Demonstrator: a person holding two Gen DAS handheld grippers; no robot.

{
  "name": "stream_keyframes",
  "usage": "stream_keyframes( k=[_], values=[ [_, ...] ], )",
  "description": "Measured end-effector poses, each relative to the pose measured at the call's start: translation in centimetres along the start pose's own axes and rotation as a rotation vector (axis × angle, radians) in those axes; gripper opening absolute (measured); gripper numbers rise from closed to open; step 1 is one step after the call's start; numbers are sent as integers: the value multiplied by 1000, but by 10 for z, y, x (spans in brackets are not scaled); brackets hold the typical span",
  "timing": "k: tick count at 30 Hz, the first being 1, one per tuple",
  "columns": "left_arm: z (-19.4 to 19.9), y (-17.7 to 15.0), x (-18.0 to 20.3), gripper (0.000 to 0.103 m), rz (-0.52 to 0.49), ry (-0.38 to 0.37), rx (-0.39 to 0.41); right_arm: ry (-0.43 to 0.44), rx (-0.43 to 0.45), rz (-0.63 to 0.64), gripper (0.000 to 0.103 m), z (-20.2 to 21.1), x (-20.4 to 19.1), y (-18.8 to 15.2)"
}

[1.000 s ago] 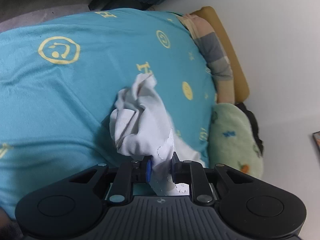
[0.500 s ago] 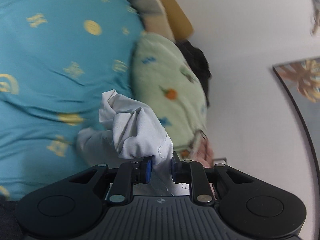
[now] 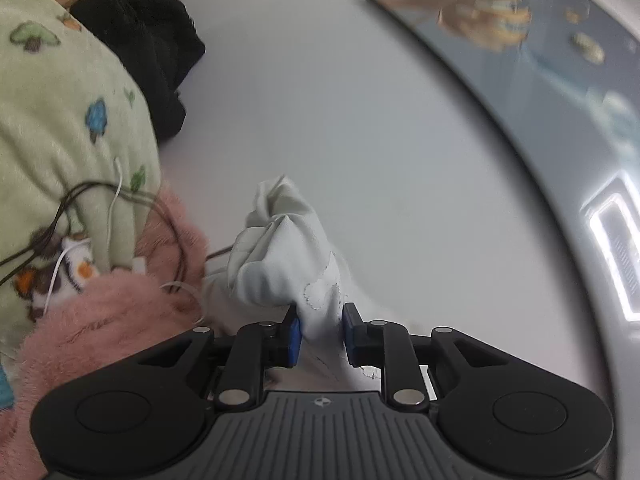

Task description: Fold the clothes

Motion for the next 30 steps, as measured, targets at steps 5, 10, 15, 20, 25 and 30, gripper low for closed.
stream_keyframes(
  k=[5, 10, 15, 20, 25, 30],
  values=[
    [6, -57, -44, 23, -181, 112, -138, -141, -135, 15, 16, 27, 60, -53],
    [27, -79, -69, 24, -314, 126, -165, -185, -191, -36, 16, 68, 90, -99],
    [38, -85, -60, 36, -465, 173, -173, -262, -222, -45, 19, 76, 91, -112],
    [73, -75, -20, 68, -594, 171, -143, -318, -208, -17, 19, 102, 70, -96],
    [125, -56, 29, 97, -729, 136, -20, -260, -135, 165, 44, 137, 21, -72],
    [179, -47, 59, 103, -806, 116, 83, -165, -2, 344, 91, 171, -40, -60]
  ],
)
Point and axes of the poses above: each gripper's, at about its wrist camera, not at the fingertips, and z roughly against the way its jaws point, x to its right, y to its top, the point moved 2 cm from there along -z, roughly the way its jaws point, and after that the axes turned 12 degrees about x, right-handed, at the moved point
